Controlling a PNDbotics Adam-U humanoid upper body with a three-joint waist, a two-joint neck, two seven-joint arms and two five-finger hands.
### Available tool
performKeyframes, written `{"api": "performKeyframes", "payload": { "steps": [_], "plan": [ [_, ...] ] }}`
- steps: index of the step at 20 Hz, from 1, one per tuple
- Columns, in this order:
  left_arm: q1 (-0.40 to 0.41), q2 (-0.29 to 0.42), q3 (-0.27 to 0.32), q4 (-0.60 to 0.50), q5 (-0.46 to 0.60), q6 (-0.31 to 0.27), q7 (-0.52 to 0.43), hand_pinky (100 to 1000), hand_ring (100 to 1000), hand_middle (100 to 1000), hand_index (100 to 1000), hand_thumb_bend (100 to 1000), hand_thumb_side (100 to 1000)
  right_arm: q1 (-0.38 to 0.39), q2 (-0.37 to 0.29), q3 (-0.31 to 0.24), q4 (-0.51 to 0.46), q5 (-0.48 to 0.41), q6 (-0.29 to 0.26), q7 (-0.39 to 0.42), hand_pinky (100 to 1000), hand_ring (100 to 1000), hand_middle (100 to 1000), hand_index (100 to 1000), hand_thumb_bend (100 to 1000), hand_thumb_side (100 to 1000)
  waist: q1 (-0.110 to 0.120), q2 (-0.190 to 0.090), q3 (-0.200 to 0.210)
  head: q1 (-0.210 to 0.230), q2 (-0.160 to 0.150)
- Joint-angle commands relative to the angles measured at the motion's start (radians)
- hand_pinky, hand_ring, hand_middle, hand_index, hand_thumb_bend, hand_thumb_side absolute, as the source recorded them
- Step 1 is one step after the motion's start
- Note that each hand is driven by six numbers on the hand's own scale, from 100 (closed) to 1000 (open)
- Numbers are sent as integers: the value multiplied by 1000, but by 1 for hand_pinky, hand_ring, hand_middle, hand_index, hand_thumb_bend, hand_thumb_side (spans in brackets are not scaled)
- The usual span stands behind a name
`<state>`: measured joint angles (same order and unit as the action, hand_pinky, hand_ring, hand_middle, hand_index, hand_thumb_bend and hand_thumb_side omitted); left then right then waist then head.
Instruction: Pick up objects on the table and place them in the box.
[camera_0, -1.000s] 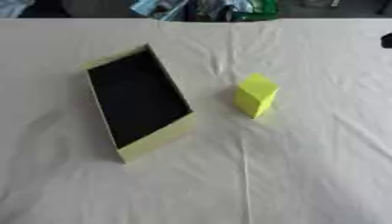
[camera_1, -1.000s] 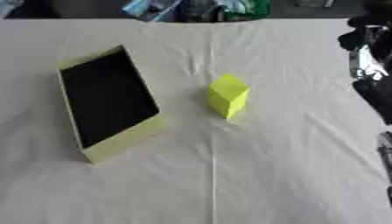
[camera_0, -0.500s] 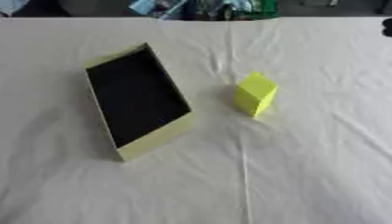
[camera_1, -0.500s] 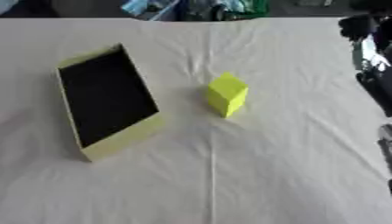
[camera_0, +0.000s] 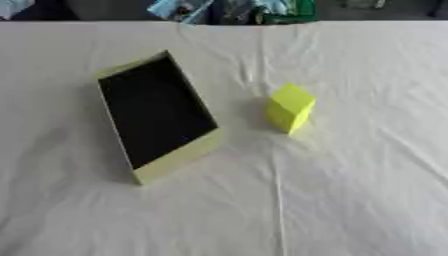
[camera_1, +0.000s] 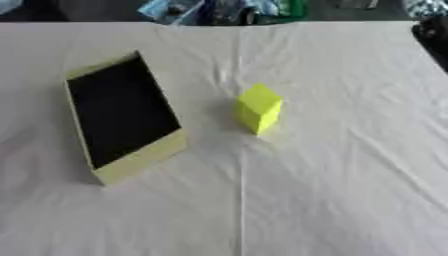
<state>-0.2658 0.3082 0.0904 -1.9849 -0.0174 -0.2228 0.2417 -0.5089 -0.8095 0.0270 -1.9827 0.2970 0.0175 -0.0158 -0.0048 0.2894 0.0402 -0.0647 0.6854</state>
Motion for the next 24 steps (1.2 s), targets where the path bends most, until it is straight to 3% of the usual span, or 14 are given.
{"api": "performKeyframes", "payload": {
  "steps": [1,6,12,18,24],
  "plan": [
    [-11,18,-4,-15,5,2,-8,554,677,743,778,100,564,-55,-100,43,-17,77,12,117,877,903,893,987,100,930,-14,-36,3,-6,10],
    [-12,19,-9,-15,9,4,-15,554,678,743,777,100,564,-133,-157,122,-17,105,20,307,901,928,916,1000,100,951,-18,-40,11,-14,7],
    [-13,21,-14,-15,13,7,-23,553,679,744,777,100,563,-208,-175,193,-17,80,65,465,906,935,915,1000,100,947,-23,-43,21,-19,5],
    [-13,21,-17,-15,17,8,-28,553,680,744,776,100,562,-252,-168,237,-17,82,92,587,907,941,916,1000,100,892,-26,-42,25,-24,2],
    [-15,19,-18,-15,18,11,-30,552,681,745,775,100,561,-241,-149,249,-17,61,138,652,914,950,912,1000,100,834,-26,-35,29,-25,-3]
  ]
}}
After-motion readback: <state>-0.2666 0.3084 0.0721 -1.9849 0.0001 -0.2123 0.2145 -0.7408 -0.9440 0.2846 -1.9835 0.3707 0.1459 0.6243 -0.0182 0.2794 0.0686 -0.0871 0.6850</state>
